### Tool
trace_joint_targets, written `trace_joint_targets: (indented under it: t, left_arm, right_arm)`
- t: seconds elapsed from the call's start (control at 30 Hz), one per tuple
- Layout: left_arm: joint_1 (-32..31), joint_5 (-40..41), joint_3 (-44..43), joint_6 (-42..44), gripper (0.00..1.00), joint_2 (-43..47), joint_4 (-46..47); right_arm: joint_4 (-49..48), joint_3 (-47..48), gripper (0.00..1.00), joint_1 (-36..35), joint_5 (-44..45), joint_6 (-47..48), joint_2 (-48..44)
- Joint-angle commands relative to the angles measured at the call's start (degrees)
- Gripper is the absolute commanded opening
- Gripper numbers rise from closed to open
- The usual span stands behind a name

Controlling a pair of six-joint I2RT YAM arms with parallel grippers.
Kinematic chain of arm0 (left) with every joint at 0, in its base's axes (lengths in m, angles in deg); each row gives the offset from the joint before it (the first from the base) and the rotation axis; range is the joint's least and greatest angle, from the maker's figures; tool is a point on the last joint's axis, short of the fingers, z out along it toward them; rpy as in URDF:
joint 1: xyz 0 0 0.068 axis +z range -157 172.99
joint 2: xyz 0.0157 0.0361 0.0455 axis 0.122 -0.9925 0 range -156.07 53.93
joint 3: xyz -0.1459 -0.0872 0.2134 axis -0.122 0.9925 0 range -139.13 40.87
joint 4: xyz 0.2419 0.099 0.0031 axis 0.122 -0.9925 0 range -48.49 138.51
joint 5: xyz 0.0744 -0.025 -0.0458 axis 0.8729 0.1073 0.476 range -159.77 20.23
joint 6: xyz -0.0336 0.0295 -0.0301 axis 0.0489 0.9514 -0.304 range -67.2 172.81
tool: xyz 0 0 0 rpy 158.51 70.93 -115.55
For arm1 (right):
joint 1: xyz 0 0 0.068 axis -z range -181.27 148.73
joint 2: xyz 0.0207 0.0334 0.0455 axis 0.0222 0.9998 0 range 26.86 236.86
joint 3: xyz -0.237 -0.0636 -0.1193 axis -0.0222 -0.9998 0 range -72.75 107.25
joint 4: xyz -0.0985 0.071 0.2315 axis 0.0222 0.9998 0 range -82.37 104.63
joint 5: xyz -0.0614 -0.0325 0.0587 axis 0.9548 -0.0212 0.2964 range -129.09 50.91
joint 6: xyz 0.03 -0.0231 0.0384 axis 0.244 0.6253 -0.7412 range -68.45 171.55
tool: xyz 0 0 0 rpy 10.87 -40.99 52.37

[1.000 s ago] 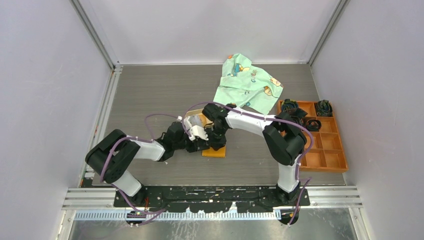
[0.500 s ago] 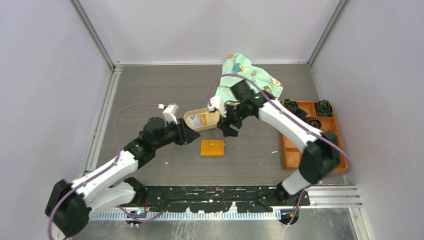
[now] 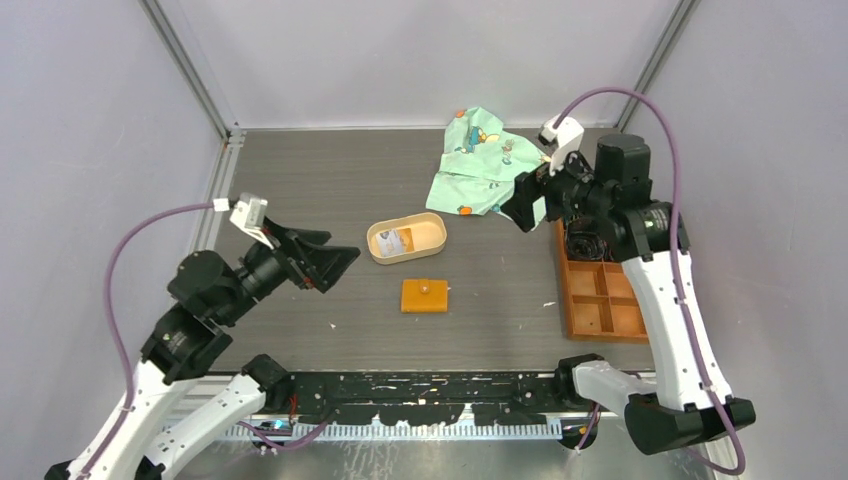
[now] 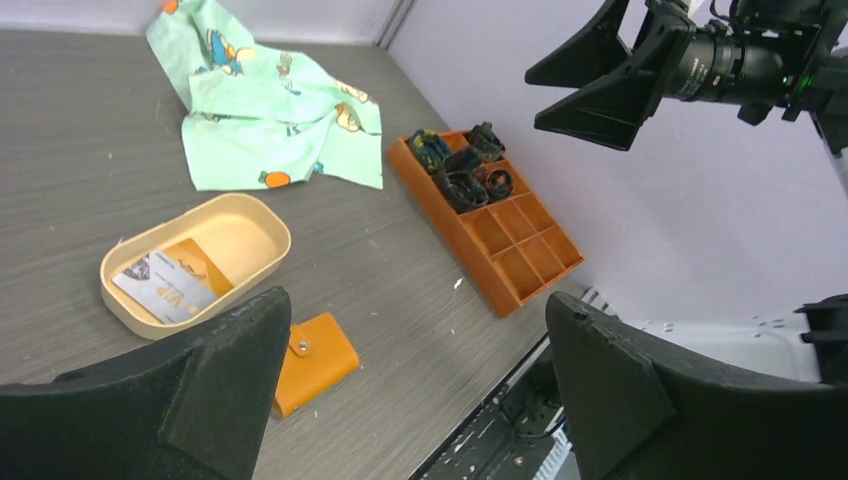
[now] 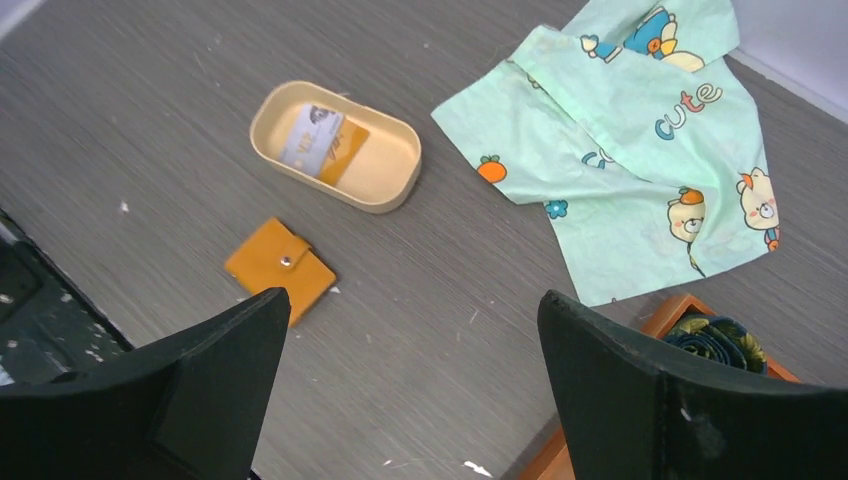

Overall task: Put the credit cards into the card holder
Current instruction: Reset both arms

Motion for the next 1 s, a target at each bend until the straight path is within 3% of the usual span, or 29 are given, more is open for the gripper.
trace_joint_targets:
  t: [0.0,0.13,0.33,0.97]
  left_arm:
    - [0.3,-1.4,-11.3,2.0,0.97,-4.0,-14.2]
    - [0.3,-2.3,-16.3,2.8,0.97,-5.5,-19.8]
    - [0.3,-2.9,-18.4,2.1,0.99,-5.5,-19.6]
    - [0.3,-6.8,-12.6,0.5,1.0,-6.1,-12.5]
  right_arm:
    - [4.2,9.8,0.99,0.3,-1.4,-8.4,-3.4]
    - [4.2,14.2,0.99,0.5,5.5,-18.6,-6.3]
    - [5.7,16.8,1.0,1.8,9.6,-23.3,-9.9]
    - [4.1,12.5,1.0,8.8,2.9,-26.6,-10.1]
